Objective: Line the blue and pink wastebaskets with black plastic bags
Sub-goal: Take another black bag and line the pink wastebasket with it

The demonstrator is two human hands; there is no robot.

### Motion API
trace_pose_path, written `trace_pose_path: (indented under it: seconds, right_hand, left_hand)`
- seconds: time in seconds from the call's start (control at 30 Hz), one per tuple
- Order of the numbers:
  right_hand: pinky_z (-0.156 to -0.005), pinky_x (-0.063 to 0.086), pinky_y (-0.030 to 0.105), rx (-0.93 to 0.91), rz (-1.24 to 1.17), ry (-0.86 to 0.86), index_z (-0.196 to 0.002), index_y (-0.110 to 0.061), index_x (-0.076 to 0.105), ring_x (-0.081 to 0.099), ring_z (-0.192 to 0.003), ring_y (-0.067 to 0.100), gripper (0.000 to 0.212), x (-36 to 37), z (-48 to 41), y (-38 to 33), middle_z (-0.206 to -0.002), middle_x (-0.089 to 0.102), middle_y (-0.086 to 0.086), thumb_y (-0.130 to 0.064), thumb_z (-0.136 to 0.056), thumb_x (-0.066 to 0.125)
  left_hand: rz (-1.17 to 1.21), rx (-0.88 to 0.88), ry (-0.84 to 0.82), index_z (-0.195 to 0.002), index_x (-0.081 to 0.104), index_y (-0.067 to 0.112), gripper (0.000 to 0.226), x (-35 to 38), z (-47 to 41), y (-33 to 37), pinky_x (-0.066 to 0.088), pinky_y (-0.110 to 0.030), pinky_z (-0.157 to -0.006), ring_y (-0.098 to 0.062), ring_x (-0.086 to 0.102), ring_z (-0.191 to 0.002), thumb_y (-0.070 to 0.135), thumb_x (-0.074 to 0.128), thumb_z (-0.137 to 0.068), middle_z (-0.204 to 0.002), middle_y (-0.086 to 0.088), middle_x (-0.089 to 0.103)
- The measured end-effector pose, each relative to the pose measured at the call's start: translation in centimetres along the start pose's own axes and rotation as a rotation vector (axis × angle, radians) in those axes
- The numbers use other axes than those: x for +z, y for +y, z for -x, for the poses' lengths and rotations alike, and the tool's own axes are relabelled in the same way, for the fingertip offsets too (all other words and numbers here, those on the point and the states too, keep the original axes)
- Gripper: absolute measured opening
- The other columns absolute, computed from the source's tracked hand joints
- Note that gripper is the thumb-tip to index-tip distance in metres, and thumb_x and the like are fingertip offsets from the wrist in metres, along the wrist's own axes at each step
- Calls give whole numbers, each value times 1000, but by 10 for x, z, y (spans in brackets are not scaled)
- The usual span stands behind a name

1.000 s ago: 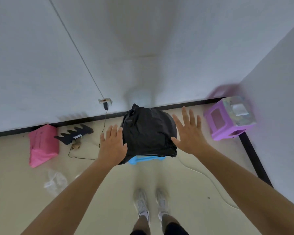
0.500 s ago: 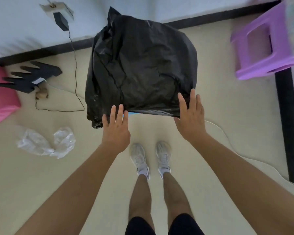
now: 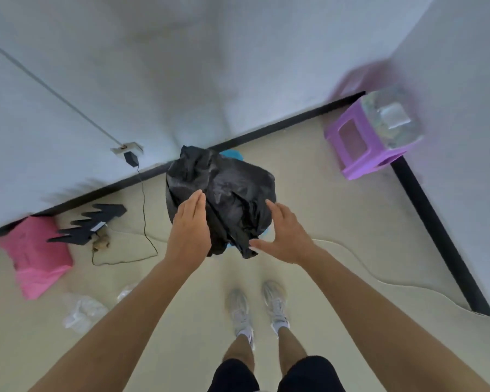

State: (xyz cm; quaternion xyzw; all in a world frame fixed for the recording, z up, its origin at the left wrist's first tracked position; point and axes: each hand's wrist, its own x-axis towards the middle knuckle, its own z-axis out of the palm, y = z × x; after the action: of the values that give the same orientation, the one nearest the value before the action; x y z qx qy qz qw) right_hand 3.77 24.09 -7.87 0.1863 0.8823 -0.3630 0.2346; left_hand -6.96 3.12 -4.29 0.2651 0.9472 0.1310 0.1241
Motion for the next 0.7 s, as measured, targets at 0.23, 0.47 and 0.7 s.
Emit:
trace_pose_path:
  seconds: [0.23,0.47,0.7]
  right_hand:
    - [-117,30,48,-37,58,85,-153,-24,31,23,-146,30,89,-50,42,-89,-158,30,6,-61,-81,68]
    - [-97,47,37,85,-206,311,-123,-17,58,58,-118,25,30,-65,90,-111,-128,63,4,-34,-100,52]
    - [-92,53,45,140,-458,480,-121,-27,60,60,-108,25,48,-47,164,-90,-121,63,3,-40,-77,73]
  left_hand:
    - [148,280,243,-140,43,-4,48,-140,8,57,29,-34,-114,-26,42,-133,1,53,-93,-143,-17,46]
    - [361,375,211,-140,47,6,40,-193,19,88,14,2,-104,-12,42,-132,13,40,-102,-143,-6,50]
    - [527,672,-19,-139,50,7,40,-200,56,199,31,-25,-114,-11,44,-134,6,45,-100,-143,-3,51]
